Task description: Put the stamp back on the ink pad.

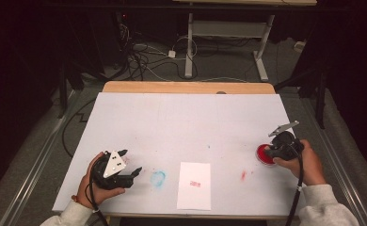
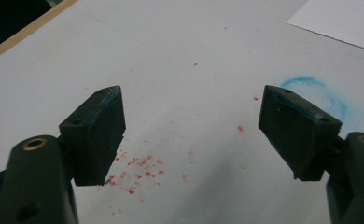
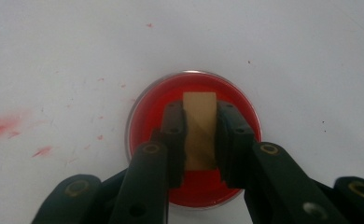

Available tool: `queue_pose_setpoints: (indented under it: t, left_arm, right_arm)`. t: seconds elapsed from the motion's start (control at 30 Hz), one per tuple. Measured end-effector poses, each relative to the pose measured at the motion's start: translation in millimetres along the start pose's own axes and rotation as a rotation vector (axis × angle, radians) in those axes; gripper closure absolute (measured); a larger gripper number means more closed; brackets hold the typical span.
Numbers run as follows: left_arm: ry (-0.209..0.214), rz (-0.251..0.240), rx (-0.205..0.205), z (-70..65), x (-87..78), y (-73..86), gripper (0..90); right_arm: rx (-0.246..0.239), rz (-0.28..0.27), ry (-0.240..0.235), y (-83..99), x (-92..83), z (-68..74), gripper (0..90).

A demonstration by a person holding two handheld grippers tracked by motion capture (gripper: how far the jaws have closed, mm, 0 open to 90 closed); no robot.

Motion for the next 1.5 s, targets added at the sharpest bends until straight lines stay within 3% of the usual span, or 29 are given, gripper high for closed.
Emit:
queue_pose_setpoints:
  t: [0.63,0.87,1.03,1.1,1.2,1.37,1.5]
  left_arm:
    - [0.001,0.005,0.001,-0.5,0.7,-0.1,22.3]
    - [-0.003,0.007,-0.003,0.2,1.3,0.4,21.8]
    - [-0.003,0.007,-0.002,0.1,1.3,0.3,21.8]
    - [-0.002,0.008,-0.002,0.2,1.4,0.4,21.8]
    - [-0.003,0.008,-0.002,-0.2,1.8,0.4,21.8]
    - [-0.002,0.008,-0.002,-0.1,2.0,0.4,21.8]
    - [-0.001,0.01,-0.003,-0.2,2.2,0.6,21.8]
  right_arm:
    - [0.001,-0.004,0.008,0.4,2.1,0.5,74.2]
    - [0.01,-0.017,0.011,0.4,0.1,-1.2,65.2]
    - [0.034,-0.084,0.023,-4.2,-10.8,-2.2,57.6]
    - [0.018,-0.138,0.026,-6.4,-15.9,-2.1,55.2]
    - [0.034,-0.2,0.024,-8.2,-21.0,-1.5,52.4]
    - [0.018,-0.293,0.048,-12.0,-27.4,2.4,49.0]
    - [0.033,-0.368,0.07,-15.8,-31.0,6.9,43.2]
Point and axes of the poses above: each handheld gripper's, and its own axes: x roughly forward along the jaws, y roughly out of its underside, z roughly to its left, the point moved 1 cm from there along x, roughly forward along the jaws, and after that the axes turned 14 degrees about -z, right-handed, at the moved point
